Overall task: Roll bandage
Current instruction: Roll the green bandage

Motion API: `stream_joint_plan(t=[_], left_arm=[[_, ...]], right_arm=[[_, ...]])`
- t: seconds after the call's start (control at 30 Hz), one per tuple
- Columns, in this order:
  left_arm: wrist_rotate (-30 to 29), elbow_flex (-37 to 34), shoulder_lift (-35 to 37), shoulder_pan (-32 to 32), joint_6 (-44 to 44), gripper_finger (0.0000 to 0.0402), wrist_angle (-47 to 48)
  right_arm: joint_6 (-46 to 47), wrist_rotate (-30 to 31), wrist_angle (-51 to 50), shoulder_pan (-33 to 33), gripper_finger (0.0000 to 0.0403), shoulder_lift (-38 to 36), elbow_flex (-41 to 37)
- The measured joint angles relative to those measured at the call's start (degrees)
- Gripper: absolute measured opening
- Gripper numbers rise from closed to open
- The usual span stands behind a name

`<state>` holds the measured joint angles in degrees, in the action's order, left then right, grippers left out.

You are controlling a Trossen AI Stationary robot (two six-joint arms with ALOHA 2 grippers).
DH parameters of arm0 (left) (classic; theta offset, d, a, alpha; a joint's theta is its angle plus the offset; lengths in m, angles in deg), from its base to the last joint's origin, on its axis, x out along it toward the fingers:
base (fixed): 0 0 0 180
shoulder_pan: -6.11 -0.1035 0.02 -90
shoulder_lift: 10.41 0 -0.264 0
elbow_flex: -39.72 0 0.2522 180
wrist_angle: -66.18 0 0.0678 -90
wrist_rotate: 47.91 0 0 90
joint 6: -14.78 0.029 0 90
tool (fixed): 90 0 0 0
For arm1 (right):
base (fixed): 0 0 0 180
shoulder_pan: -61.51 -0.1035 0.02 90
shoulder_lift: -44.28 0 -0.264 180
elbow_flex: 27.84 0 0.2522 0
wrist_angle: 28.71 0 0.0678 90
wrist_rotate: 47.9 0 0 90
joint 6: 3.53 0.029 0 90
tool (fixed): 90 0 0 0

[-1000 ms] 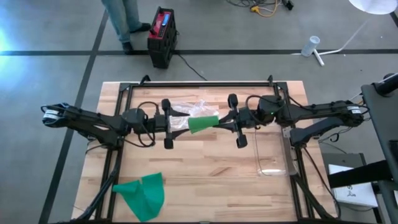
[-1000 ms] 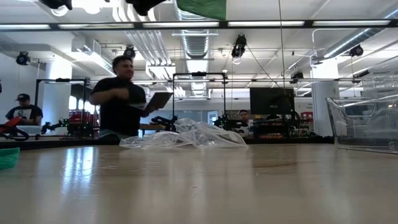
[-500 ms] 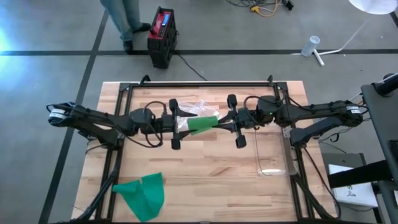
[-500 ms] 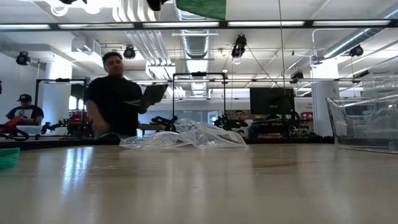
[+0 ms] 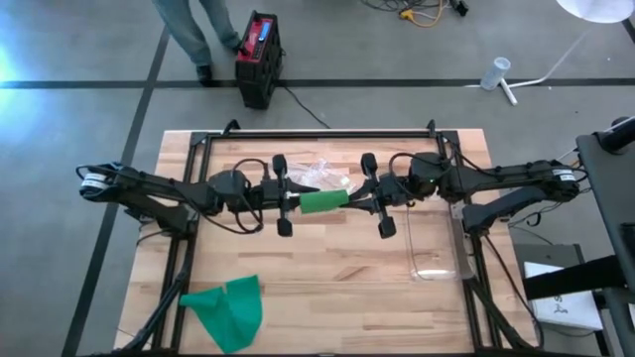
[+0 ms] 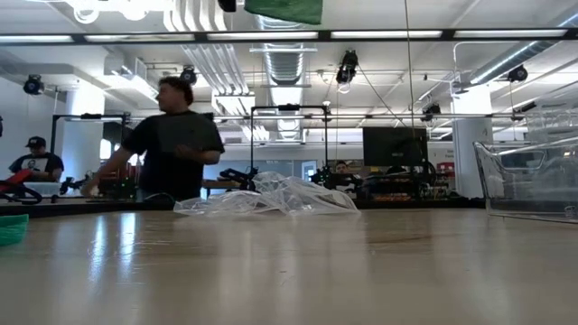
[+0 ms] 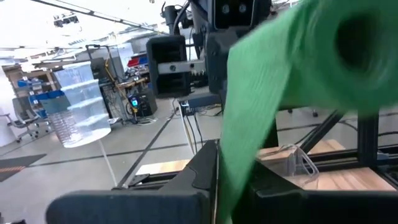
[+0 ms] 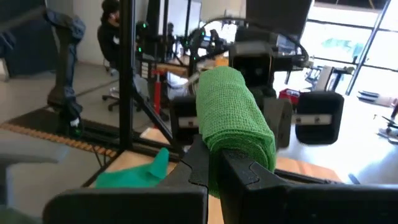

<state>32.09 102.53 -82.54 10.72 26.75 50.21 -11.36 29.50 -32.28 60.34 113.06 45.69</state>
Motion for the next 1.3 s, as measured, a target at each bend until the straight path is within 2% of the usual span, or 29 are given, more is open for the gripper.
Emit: stream_joint_plan(t=[0.13,0.47,0.67,0.77,0.93,1.3], left_arm=[[0.00,-0.41,-0.05,-0.01,-0.07,0.0002,0.33],[-0.01,-1.00,-0.14,0.01,-0.55,0.0001,0.84],[0.02,-1.12,-0.14,0.01,-0.52,0.0001,2.47],[0.02,-1.15,-0.05,0.06,-0.52,0.0007,4.84],[-0.05,-1.20,1.69,0.06,-0.51,0.0045,8.38],[-0.14,-1.24,12.23,0.06,-0.77,0.0188,21.92]], right_arm=[[0.53,-0.07,1.42,-0.06,0.0003,-0.09,0.00],[2.77,-2.40,2.89,-0.06,0.0003,-0.30,0.00],[1.72,-2.24,2.41,-0.06,0.0003,-0.49,0.00],[0.40,-0.10,2.23,-0.06,0.0003,-0.49,0.00],[-0.19,1.16,2.09,-0.04,0.0003,-0.49,0.00],[-2.32,1.19,2.12,-0.06,0.0003,-0.49,-0.28]])
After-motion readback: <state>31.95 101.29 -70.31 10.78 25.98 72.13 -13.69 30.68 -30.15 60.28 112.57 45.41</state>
